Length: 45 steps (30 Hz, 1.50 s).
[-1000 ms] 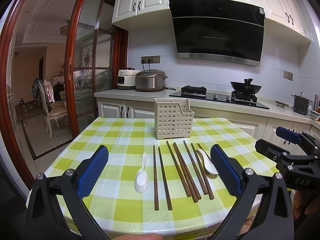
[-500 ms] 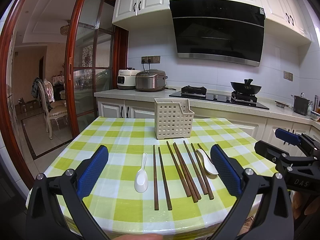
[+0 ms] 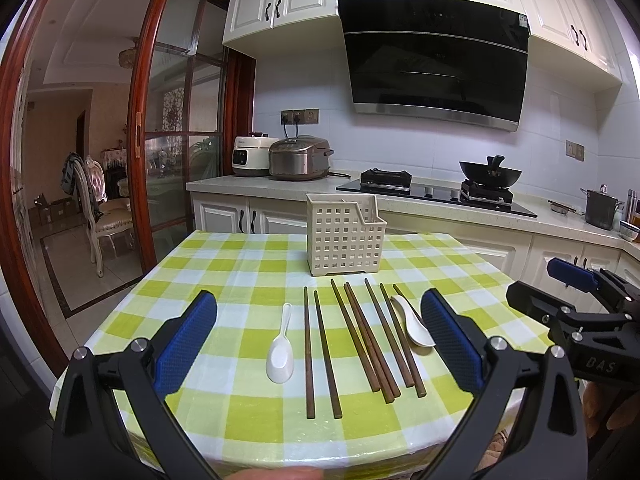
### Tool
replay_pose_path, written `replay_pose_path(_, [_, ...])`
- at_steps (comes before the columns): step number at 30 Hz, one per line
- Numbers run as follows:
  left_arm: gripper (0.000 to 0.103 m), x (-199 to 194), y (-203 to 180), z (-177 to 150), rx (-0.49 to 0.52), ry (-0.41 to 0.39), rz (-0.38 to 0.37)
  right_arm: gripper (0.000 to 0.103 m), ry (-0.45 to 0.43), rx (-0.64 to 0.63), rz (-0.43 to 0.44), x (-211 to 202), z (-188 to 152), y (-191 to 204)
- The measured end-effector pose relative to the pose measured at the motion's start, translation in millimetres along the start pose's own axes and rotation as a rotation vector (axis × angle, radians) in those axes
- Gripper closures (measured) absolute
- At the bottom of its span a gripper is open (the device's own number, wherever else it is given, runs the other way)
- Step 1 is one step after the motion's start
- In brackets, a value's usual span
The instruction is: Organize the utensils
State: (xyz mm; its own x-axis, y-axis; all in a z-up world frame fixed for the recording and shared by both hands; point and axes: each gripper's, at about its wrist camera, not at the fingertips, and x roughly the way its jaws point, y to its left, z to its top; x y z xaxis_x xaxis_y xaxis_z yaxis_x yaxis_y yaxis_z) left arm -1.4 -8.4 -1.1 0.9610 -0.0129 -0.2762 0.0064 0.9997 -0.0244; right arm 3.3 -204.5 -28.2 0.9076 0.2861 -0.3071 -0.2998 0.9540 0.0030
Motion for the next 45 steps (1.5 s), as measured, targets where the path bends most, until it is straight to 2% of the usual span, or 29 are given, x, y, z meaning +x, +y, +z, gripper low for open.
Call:
replay_pose_path(8, [0.004,10,3,-6,-0.024,0.054,-0.018,0.018,0.038,0.014,0.002,10,-2,-7])
replay_pose_path(14, [0.004,23,11,-8,-0.056,0.102,-0.006,0.018,0.106,0.054,-0.025,30,-3,-18])
replay_pose_path(19, [0.004,49,24,-14,-0.105,0.205,-0.023,0.018,0.168,0.085,-0.027,56,-5,-27])
replay_pose_path(25, [0.004,97,36,-22,-0.098,0.398,-0.032,0.018,0.235,0.059,-0.023,95,-1,-23])
replay_pose_path(29, [0.005,118,45,-18,-0.092,0.413,-0.007,0.018,0.298,0.066,-0.023,130,3,-23])
replay_pose_path(33, [0.005,147,57,-14,-0.128,0.519,0.000,0.030,0.364,0.081,-0.025,161,5,-24])
replay_pose_path(37, [0.005,174,61,-8,-0.052,0.565,0.019,0.045,0.427,0.091,-0.034,186,4,-26])
replay_pose_path(40, [0.005,192,62,-5,-0.059,0.614,-0.053,0.056,0.480,0.084,-0.035,204,2,-27])
replay_pose_path(43, [0.005,213,61,-9,-0.069,0.689,-0.054,0.063,0.528,0.093,-0.025,220,0,-30])
replay_pose_path(45, [0.006,225,65,-13,-0.103,0.712,-0.065,0.066,0.542,0.084,-0.021,226,0,-29])
